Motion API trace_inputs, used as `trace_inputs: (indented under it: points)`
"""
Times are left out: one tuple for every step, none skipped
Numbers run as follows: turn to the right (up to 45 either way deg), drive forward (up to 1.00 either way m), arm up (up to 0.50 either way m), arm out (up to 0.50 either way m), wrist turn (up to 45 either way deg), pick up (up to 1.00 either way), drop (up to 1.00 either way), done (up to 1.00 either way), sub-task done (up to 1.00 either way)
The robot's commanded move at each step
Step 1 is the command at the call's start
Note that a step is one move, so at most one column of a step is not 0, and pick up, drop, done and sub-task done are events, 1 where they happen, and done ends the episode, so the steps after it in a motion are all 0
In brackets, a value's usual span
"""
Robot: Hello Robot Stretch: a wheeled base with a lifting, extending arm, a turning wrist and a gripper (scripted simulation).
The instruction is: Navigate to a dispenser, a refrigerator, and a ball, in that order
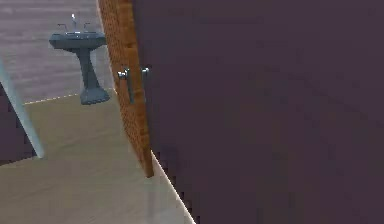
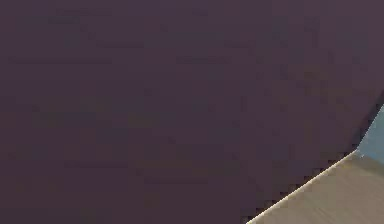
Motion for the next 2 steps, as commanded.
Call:
trace_inputs:
  points:
    - [-33.0, 0.0, 0.0, 0.0, 0.0, 0.0, 0.0, 0.0, 0.0]
    - [0.0, 1.0, 0.0, 0.0, 0.0, 0.0, 0.0, 0.0, 0.0]
